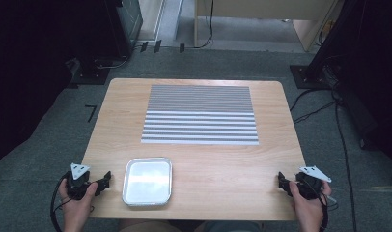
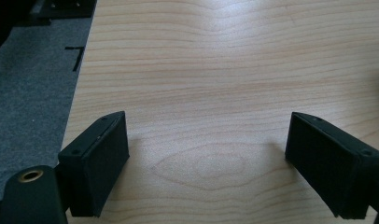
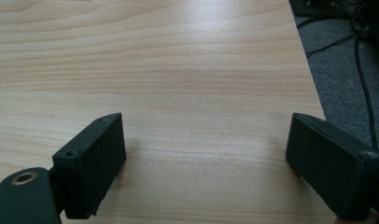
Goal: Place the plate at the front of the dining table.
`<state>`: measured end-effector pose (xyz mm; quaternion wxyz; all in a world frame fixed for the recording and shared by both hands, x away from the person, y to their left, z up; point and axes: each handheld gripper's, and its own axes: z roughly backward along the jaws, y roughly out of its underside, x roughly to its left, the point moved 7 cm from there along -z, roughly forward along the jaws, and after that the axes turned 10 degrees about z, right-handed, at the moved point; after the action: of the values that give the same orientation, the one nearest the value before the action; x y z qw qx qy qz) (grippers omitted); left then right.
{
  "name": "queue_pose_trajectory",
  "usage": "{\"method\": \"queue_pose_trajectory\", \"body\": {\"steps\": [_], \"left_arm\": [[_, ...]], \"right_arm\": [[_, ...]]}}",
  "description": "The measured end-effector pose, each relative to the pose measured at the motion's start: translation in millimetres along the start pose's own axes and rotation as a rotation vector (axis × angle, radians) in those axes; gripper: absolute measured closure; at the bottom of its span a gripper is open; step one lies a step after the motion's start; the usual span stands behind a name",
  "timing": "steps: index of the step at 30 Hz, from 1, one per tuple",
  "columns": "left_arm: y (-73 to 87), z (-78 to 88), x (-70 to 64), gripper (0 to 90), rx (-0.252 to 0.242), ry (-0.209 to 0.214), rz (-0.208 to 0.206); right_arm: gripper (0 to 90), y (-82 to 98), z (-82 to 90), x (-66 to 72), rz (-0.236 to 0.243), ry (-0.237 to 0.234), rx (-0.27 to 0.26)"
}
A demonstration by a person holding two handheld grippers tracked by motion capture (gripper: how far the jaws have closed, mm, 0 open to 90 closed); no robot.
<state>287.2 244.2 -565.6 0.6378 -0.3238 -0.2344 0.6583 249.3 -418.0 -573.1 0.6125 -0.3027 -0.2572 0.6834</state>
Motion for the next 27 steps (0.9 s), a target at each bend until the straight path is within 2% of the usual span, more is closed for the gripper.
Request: {"method": "queue_pose_trajectory", "body": {"steps": [5, 9, 14, 18, 19, 27], "left_arm": [[0.3, 0.7, 0.7, 13.2, 0.004, -0.004, 0.002], [-1.6, 2.6, 4.3, 12.1, -0.008, -0.03, 0.021], [-3.3, 6.3, 2.2, 12.1, -0.024, -0.011, 0.036], [-5.4, 10.8, -3.5, 12.1, -0.037, -0.008, 0.026], [-7.2, 14.5, -7.2, 12.1, -0.05, 0.0, 0.03], [-11.5, 19.8, -17.5, 12.1, -0.066, 0.027, 0.037]], "right_arm": [[12.0, 0.0, 0.0, 0.0, -0.001, 0.0, 0.0], [13.9, -0.2, 0.9, 1.1, -0.007, 0.0, -0.007], [13.9, -2.5, 2.2, 7.3, -0.004, -0.014, -0.018], [13.8, -9.9, 6.6, 15.2, -0.003, -0.026, -0.057], [13.8, -15.3, 10.0, 19.2, 0.002, -0.023, -0.087], [13.9, -29.4, 18.1, 33.1, -0.02, -0.036, -0.137]]}}
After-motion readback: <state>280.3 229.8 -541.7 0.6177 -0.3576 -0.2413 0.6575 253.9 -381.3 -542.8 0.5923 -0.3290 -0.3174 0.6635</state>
